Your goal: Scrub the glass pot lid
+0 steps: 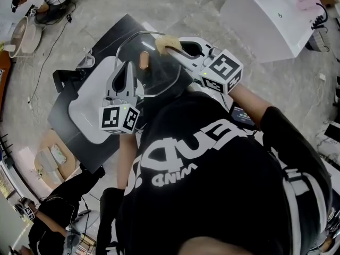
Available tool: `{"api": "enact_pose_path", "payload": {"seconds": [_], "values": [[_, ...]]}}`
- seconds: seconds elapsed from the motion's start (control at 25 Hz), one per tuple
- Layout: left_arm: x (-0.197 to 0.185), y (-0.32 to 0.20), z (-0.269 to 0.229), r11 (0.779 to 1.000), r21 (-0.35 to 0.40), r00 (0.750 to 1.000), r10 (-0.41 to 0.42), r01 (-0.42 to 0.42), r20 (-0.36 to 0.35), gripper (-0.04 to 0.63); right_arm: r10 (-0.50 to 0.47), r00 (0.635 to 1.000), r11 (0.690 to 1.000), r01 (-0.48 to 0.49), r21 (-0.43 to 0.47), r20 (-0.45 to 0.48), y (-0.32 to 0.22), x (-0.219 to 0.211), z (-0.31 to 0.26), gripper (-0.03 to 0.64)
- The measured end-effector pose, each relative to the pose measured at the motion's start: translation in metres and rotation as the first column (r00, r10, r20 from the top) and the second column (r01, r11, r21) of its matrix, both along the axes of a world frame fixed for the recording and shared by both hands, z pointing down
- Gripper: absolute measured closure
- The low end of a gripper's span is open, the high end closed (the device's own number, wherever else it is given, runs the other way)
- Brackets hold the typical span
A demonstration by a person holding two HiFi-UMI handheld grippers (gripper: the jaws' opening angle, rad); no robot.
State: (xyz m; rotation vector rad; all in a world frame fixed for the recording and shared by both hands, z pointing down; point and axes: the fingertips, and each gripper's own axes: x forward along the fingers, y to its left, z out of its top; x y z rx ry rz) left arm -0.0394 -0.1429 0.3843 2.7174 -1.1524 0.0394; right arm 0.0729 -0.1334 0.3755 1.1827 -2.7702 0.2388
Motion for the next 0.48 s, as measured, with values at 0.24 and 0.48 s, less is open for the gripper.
{"api": "enact_pose_path", "payload": {"seconds": [0.24, 0.48], "values": [[-0.0022, -0.0029, -0.0033, 1.000, 0.006, 1.000, -0.005, 0.005, -0.001, 0.581, -0.004, 1.000, 1.000, 0.004, 0.004, -0.002, -0.0035, -0.0043, -0.0018, 0.569], [-0.0004, -0.0051, -0.0041, 1.000, 0.004, 1.000, -0.007, 0.007, 0.000, 0.581, -0.015, 1.000, 1.000, 0.015, 0.003, -0.005, -0.0066, -0.0056, -0.0024, 0.569]]}}
